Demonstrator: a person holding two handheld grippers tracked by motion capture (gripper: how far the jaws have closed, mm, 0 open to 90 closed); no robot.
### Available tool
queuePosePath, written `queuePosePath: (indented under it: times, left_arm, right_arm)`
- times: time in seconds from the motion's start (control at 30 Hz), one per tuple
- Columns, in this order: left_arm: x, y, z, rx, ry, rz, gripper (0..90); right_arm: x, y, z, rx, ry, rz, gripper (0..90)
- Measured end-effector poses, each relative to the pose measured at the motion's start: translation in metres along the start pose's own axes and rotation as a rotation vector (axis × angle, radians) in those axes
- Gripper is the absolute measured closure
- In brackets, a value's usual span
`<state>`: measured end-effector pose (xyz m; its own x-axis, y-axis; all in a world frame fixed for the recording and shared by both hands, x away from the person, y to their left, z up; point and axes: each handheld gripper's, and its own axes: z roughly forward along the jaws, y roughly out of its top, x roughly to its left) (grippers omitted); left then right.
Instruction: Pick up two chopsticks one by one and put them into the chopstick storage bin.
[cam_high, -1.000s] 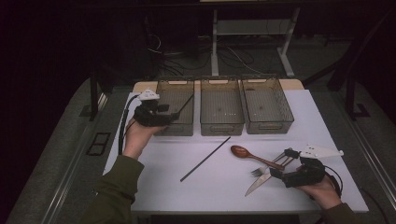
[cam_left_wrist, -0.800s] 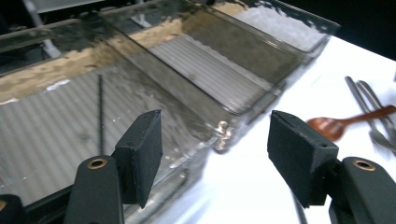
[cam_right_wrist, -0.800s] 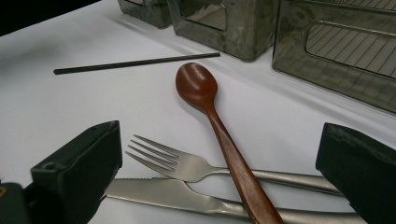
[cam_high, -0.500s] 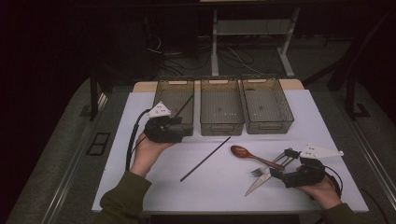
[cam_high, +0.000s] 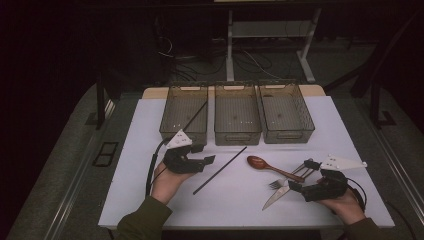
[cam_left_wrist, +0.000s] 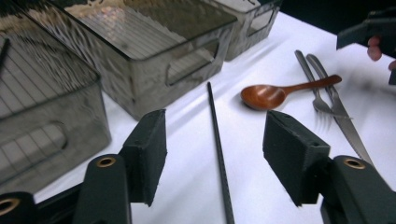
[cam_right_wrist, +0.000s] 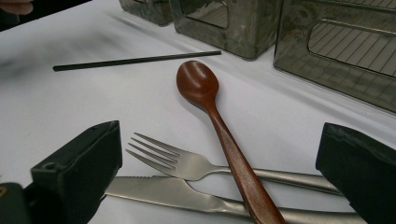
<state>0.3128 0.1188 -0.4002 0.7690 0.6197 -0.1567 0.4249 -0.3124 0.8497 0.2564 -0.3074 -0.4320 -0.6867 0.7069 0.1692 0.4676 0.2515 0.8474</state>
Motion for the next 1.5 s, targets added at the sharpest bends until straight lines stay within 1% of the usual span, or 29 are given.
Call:
queuePosePath:
  times: [0.03,0.1,0.2,0.27,0.3,0.33,0.37,0.43,0.5,0.6,0.63,0.67,0.7,0.77,0.97,1.1,1.3,1.4,1.5]
  left_arm:
    - [-0.001,-0.002,0.000,-0.003,0.003,0.000,41.2]
    - [-0.005,-0.007,0.001,-0.002,0.007,-0.014,45.4]
    - [-0.009,-0.014,0.003,0.010,0.011,-0.015,49.7]
    - [-0.011,-0.019,0.004,0.021,-0.001,-0.019,52.5]
    - [-0.013,-0.021,0.005,0.027,-0.003,-0.012,54.5]
    - [-0.014,-0.024,0.006,0.041,0.003,0.004,56.7]
    - [-0.015,-0.026,0.008,0.057,0.001,0.010,58.4]
    - [-0.015,-0.029,0.011,0.078,-0.019,0.009,63.8]
    - [-0.016,-0.031,0.015,0.097,-0.017,0.016,67.2]
    - [-0.016,-0.034,0.023,0.148,-0.011,0.039,71.2]
    - [-0.017,-0.035,0.024,0.151,-0.013,0.039,72.8]
    - [-0.017,-0.035,0.026,0.164,-0.012,0.042,73.5]
    - [-0.018,-0.035,0.027,0.166,-0.010,0.041,74.2]
    - [-0.018,-0.036,0.027,0.177,-0.009,0.054,75.2]
    - [-0.018,-0.038,0.033,0.208,-0.003,0.052,77.8]
    - [-0.017,-0.039,0.036,0.236,0.005,0.070,78.8]
    - [-0.017,-0.042,0.038,0.234,0.012,0.068,82.8]
    - [-0.018,-0.043,0.037,0.229,0.019,0.070,83.2]
    - [-0.018,-0.043,0.037,0.229,0.025,0.063,84.1]
  right_arm:
    - [0.000,0.000,0.000,0.001,0.000,-0.002,0.0]
    - [0.000,0.000,0.000,0.002,0.001,-0.001,0.0]
    - [0.000,0.000,0.000,-0.003,-0.002,0.001,0.0]
    - [0.000,0.000,-0.001,-0.003,-0.002,0.001,0.0]
    - [0.000,0.000,-0.001,-0.003,-0.002,0.003,0.0]
    - [0.000,0.000,-0.001,-0.002,-0.001,0.003,0.0]
    - [0.000,0.000,-0.001,-0.002,0.000,0.003,0.0]
    - [0.000,0.000,-0.001,-0.002,0.000,0.003,0.0]
    - [0.000,0.000,-0.001,-0.003,0.000,0.004,0.0]
    - [0.000,0.000,-0.001,-0.003,0.000,0.004,0.0]
    - [0.000,0.000,-0.001,-0.005,0.000,0.004,0.0]
    - [0.000,0.000,-0.001,-0.005,0.000,0.004,0.0]
    - [0.000,0.000,-0.001,-0.005,0.000,0.004,0.0]
    - [0.000,0.000,-0.001,-0.005,-0.001,0.004,0.0]
    - [0.000,0.000,-0.001,-0.008,0.001,0.006,0.0]
    - [0.000,0.000,-0.001,-0.009,0.001,0.005,0.0]
    - [0.000,0.000,-0.001,-0.010,0.002,0.008,0.0]
    - [0.000,0.000,-0.001,-0.010,0.002,0.010,0.0]
    - [0.000,0.001,-0.001,-0.012,0.003,0.008,0.0]
